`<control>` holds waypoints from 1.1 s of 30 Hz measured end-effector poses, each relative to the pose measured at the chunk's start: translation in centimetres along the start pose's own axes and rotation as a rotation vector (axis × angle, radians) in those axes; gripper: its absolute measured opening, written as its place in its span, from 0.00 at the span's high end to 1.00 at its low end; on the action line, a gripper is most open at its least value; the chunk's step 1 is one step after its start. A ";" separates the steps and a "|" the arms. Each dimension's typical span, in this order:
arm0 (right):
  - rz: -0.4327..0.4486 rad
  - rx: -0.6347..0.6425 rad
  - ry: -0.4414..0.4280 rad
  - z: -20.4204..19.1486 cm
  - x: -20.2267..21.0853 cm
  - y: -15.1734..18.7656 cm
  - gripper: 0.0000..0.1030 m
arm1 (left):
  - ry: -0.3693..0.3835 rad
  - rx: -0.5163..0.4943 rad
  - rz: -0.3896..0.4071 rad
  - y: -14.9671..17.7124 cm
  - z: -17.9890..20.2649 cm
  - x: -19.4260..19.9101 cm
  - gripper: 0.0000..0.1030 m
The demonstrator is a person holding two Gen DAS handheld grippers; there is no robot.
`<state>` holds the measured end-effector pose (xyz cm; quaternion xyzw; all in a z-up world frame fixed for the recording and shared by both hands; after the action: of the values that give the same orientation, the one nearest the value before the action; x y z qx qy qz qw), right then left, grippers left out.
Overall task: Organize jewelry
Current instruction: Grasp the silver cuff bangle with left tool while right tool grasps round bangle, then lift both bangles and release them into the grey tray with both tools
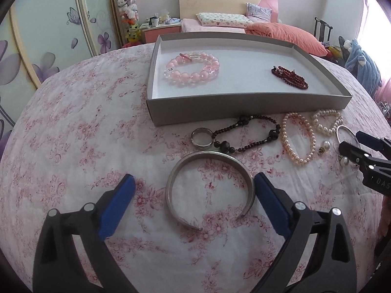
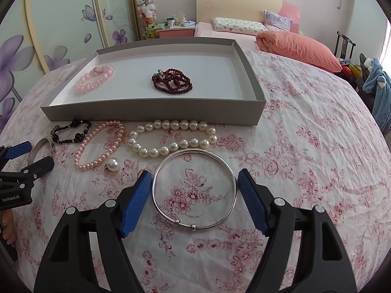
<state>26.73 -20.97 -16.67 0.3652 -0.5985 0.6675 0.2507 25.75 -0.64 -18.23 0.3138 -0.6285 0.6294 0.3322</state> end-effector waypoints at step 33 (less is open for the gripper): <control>0.001 -0.036 -0.014 0.3 1.5 1.2 0.32 | 0.031 -0.028 0.023 1.1 0.4 1.6 0.36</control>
<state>24.95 -21.56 -16.22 0.3648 -0.6123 0.6542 0.2528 23.93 -1.01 -17.55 0.2922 -0.6357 0.6289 0.3392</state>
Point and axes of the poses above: each gripper's, at about its wrist camera, not at the fingertips, and x roughly against the way its jaws point, z to its right, y to its underside, the point moved 10 cm from there along -x, roughly the way its jaws point, and after that the axes turned 3 degrees about x, right-handed, at the moved point
